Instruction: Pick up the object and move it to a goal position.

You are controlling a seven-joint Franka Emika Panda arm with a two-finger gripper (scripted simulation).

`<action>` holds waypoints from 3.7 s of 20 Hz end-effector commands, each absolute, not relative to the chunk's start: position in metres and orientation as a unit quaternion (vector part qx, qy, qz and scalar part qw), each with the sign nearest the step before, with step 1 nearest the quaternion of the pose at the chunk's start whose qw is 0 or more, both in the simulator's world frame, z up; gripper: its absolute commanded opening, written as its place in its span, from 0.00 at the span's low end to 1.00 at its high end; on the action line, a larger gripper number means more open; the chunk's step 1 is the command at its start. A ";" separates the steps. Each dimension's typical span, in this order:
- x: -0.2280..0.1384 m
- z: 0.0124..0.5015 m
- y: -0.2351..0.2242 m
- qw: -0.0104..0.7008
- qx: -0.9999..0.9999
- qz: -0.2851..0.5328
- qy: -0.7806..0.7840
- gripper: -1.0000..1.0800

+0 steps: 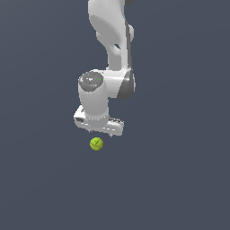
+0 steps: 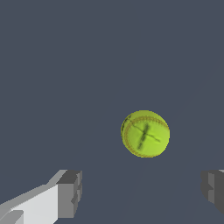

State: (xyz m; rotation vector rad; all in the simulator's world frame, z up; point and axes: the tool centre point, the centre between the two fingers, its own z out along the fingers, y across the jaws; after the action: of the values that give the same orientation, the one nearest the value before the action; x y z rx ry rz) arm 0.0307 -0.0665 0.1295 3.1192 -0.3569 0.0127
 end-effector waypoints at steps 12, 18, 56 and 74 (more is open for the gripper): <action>0.040 0.092 -0.096 0.000 0.985 0.000 -0.171 0.96; 0.039 0.078 -0.096 0.000 0.985 0.000 -0.172 0.96; 0.076 0.100 -0.115 0.013 0.965 0.046 -0.259 0.00; 0.125 0.261 -0.173 0.048 0.870 0.158 -0.464 0.00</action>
State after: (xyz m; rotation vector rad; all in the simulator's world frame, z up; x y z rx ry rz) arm 0.1227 -0.1679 0.2459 2.6895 -1.3662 0.4512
